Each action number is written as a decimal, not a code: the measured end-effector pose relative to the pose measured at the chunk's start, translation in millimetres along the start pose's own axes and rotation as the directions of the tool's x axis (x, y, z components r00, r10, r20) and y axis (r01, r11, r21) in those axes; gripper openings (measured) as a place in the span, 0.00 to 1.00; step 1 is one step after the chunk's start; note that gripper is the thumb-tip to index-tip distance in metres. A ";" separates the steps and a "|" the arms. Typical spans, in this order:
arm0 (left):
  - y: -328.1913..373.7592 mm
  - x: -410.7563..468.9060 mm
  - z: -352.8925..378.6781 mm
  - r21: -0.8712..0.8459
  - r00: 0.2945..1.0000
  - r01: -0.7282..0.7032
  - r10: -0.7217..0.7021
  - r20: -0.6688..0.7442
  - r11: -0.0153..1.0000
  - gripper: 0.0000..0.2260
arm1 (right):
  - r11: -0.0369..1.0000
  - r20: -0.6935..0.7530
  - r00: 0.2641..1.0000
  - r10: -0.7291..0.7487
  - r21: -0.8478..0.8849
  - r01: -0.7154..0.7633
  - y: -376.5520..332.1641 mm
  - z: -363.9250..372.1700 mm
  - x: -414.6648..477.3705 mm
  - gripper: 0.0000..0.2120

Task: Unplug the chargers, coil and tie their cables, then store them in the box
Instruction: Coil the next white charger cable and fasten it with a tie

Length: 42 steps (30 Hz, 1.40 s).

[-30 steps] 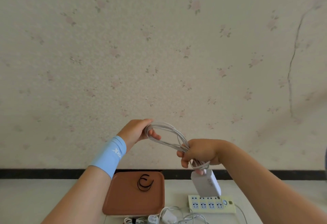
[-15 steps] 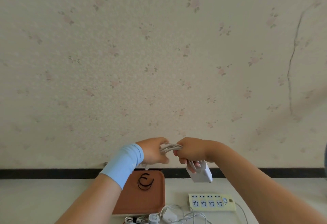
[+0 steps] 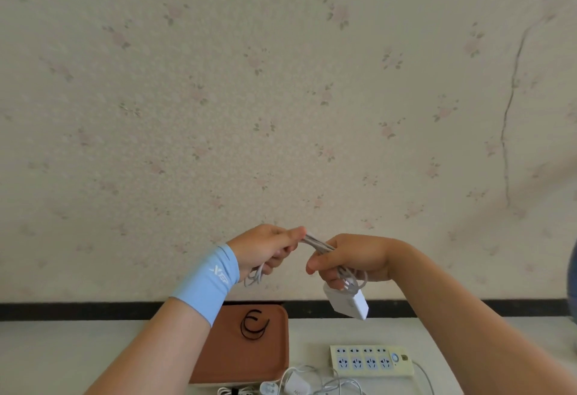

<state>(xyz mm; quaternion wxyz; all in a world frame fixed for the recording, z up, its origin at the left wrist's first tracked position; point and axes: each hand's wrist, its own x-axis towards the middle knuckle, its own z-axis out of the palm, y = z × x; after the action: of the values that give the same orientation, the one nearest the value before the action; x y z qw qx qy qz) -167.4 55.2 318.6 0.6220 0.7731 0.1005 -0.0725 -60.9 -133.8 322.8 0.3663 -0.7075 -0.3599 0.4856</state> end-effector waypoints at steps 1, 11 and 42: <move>-0.7 0.1 1.4 -0.033 1.000 -0.012 0.011 -0.018 0.999 0.19 | 1.000 0.024 1.000 -0.009 0.014 0.008 0.8 0.6 -0.7 0.11; 1.2 -1.2 2.9 -0.396 0.993 -0.065 0.021 -0.114 0.916 0.17 | 0.989 -0.128 0.987 -0.099 -0.122 0.084 -4.9 11.0 2.4 0.13; 0.5 -4.8 17.8 -0.127 0.991 -0.122 0.114 -0.068 0.984 0.17 | 0.995 -0.324 0.942 -0.083 -0.086 0.058 -3.5 21.9 4.2 0.20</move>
<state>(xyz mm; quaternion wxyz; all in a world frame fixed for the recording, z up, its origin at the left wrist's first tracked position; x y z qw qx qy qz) -171.7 37.5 316.4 0.6714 0.7370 0.0775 -0.0054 -81.1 -124.8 318.4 0.4110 -0.7781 -0.3375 0.3342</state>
